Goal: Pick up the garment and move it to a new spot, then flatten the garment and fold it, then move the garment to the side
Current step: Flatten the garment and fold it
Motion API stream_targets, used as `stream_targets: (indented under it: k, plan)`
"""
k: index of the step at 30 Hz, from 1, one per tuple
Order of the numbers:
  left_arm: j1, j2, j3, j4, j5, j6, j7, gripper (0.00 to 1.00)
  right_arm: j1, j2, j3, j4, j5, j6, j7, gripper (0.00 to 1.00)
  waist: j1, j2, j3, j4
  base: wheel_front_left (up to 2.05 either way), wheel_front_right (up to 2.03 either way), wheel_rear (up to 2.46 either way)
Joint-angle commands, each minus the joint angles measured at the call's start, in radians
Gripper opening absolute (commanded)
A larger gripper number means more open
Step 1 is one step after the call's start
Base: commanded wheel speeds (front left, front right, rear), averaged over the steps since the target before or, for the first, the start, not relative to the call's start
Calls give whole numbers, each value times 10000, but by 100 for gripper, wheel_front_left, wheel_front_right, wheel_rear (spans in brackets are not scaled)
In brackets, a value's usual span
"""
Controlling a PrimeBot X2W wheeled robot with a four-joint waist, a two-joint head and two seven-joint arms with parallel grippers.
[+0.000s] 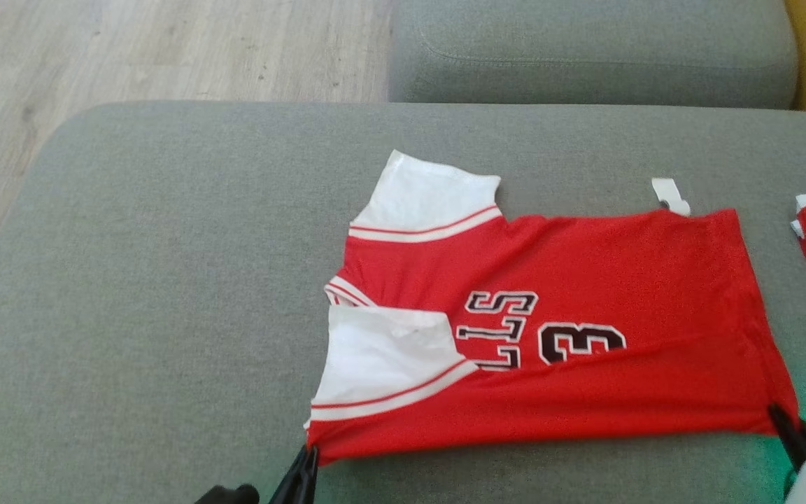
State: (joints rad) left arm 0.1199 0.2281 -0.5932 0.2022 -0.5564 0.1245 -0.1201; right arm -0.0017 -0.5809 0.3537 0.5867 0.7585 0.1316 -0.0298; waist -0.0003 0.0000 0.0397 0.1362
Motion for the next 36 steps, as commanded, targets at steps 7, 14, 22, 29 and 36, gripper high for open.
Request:
stream_targets:
  k: [7,14,22,29,36]
  plan:
    - [107,473,240,-1101,-149,323,527,0,796,-360,-751,-679,-326,-9,192,0,3,0,143,-171,0,0,0]
    - [-6,648,210,-1372,-50,570,946,100,942,-12,-1525,-1236,-743,-9,547,100,3,0,412,-425,0,0,0]
    - [-1876,1232,533,-2050,369,227,1337,100,946,174,-2430,-2325,-1385,-9,542,100,3,0,1039,-668,0,0,0]
    - [-6012,1783,830,-1535,352,-1586,2269,100,362,546,-2504,-3332,-1737,-9,1117,100,3,0,2057,-1323,0,0,0]
    - [-9051,1969,603,531,-433,-2433,3938,100,-310,724,-2192,-3704,-2004,-9,1339,100,3,0,2887,-2220,0,0,0]
